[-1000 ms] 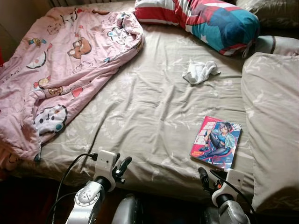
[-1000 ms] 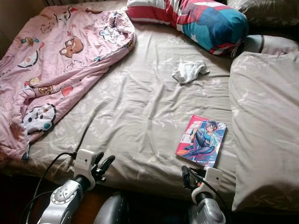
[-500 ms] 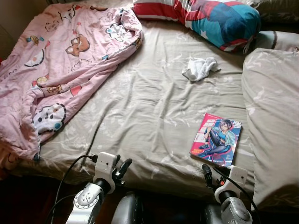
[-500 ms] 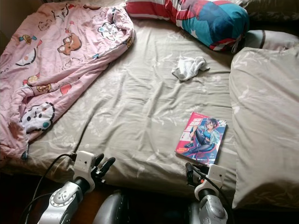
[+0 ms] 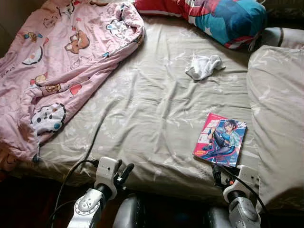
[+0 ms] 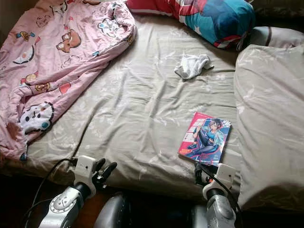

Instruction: Clean up the room

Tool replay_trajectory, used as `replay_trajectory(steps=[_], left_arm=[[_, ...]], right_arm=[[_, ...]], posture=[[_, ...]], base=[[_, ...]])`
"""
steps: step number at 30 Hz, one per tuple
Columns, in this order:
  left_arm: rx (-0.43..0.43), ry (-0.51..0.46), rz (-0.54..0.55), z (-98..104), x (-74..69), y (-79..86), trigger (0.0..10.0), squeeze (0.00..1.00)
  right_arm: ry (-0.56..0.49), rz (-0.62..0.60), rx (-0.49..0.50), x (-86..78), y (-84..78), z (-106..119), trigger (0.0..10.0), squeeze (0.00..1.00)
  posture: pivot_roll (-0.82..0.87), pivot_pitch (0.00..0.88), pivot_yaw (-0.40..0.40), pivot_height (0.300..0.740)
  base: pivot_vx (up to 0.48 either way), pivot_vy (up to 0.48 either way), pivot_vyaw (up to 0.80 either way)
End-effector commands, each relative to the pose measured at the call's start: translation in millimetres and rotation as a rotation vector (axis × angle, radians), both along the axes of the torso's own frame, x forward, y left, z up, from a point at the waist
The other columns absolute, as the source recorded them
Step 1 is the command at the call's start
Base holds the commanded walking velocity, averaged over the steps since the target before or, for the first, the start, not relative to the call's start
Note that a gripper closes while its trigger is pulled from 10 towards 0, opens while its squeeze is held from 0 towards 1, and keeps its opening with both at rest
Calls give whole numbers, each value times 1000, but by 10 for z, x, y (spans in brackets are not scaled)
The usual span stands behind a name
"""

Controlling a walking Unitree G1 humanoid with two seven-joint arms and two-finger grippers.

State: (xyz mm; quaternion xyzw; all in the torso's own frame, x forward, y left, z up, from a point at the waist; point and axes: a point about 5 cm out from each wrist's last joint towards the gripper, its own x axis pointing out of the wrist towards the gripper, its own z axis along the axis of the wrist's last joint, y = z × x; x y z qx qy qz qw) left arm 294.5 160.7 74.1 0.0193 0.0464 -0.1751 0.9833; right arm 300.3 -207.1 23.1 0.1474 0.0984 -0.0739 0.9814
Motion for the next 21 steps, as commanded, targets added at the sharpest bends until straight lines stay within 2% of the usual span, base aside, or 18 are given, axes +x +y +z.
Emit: replay_trajectory(steps=[1,6,10,16,21], left_arm=[[31,42,13,-83,-67,80,10000,0],[30,41,14,-82,-63,78,10000,0],[28,43,16,-75,-65,75,10000,0],[24,41,17,-74,-44,55,10000,0],[19,40,21,-74,-36,48,10000,0]], right_arm=[[55,7,10,-89,45,-125,10000,0],[42,2,2,-79,47,-106,10000,0],[-28,-70,-3,-85,-20,-39,10000,0],[-63,-139,-31,-96,-118,13,10000,0],[-144,-38,17,-83,33,59,10000,0]], posture=[[10,382,158,626],[12,380,156,626],[8,376,154,626],[2,369,149,626],[-2,364,143,626]], base=[[0,0,0],[0,0,0],[0,0,0],[0,0,0],[0,0,0]])
